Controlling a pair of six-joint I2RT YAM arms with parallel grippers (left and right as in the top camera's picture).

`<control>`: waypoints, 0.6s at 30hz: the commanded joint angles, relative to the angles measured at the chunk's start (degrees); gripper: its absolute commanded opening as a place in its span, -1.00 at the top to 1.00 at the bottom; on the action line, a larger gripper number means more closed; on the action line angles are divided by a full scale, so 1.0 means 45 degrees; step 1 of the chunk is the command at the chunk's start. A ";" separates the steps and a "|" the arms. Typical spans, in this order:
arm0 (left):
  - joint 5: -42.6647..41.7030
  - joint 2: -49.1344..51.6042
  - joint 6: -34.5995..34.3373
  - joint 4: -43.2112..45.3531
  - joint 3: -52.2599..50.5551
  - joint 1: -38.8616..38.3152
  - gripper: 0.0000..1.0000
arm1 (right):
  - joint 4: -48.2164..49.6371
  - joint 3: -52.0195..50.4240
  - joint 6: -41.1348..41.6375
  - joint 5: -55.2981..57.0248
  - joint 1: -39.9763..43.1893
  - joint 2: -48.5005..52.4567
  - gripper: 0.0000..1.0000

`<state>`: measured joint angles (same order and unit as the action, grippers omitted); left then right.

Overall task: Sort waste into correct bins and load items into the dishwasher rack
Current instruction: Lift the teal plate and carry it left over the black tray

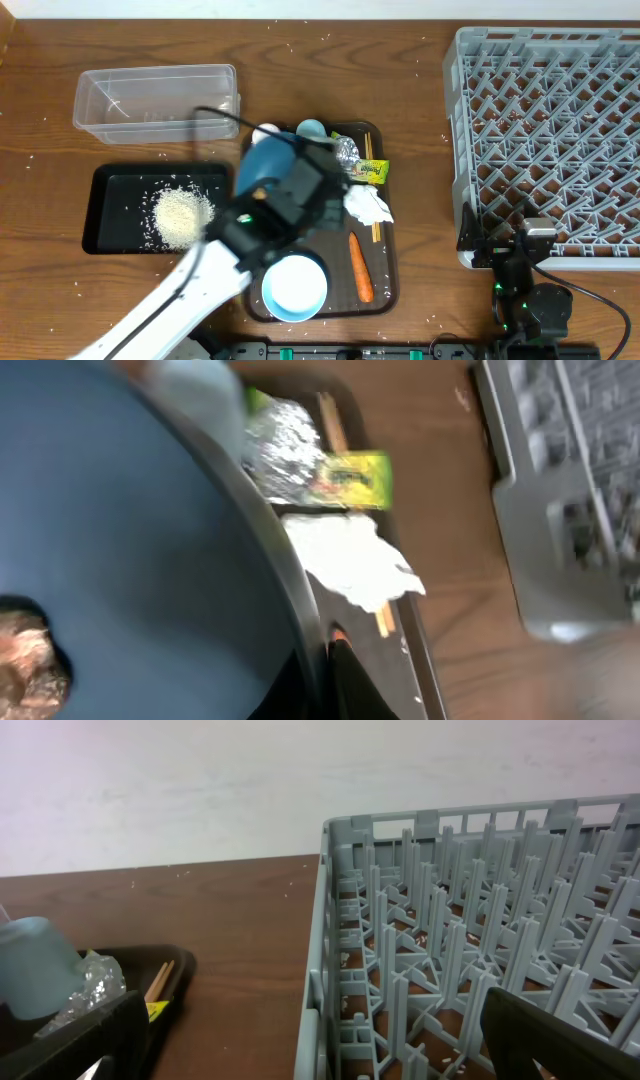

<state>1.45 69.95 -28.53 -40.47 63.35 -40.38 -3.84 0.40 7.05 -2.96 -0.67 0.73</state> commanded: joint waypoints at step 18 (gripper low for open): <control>-1.1487 -0.1331 0.2341 -0.0520 -0.0010 1.1866 0.88 | -0.0049 -0.0019 -0.0063 -0.0010 -0.0083 0.0039 -0.98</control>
<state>-35.29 63.48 -22.39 -43.07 63.33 6.96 -3.84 0.40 7.07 -2.96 -0.67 0.75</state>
